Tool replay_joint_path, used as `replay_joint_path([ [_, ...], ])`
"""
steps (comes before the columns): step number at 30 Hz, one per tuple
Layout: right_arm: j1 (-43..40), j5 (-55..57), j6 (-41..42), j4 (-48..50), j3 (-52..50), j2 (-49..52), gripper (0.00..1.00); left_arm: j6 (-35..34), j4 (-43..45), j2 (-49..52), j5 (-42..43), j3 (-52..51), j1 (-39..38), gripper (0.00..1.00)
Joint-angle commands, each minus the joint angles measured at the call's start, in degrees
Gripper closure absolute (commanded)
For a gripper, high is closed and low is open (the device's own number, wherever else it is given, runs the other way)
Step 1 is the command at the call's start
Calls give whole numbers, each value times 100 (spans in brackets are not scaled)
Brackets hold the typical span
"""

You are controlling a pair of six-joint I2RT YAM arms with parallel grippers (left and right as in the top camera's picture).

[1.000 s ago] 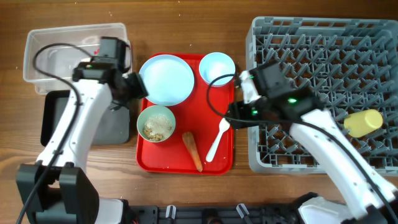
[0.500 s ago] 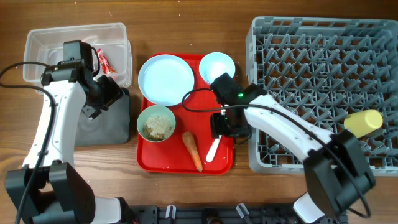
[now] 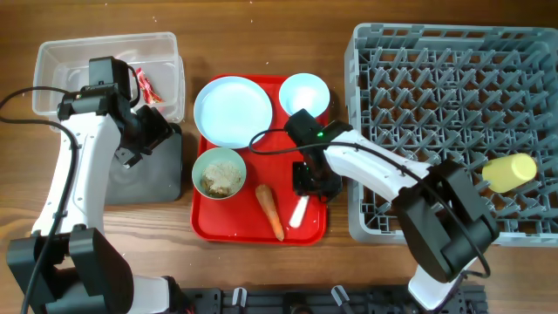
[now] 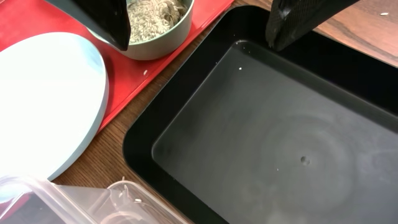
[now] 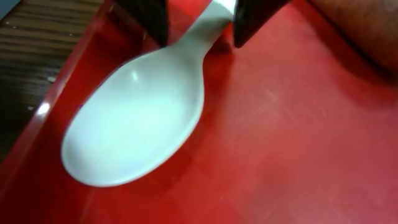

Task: Sort waste into correct bins and load items into the dishwasher rack
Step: 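Grasp the white spoon on the tray with the right gripper, then carry the spoon right and set it in the dish rack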

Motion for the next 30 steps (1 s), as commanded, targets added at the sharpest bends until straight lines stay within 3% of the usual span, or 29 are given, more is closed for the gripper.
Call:
replay_joint_path([
  [1,13,164,118,26,37,212,76,-101,-15,-103,31,17,17,28],
  [5,13,162,118,22,37,210,76,-98,-20,-103,33,17,17,28],
  [15,11,173,70,142,39,-118,93,-98,-39,-103,33,17,17,28],
  [20,4,293,-13,151,39,-546,95,-98,-42,-103,33,17,17,28],
  [30,-634,704,-745,-33,44,-2612,96,-98,-59,-103,33,17,17,28],
])
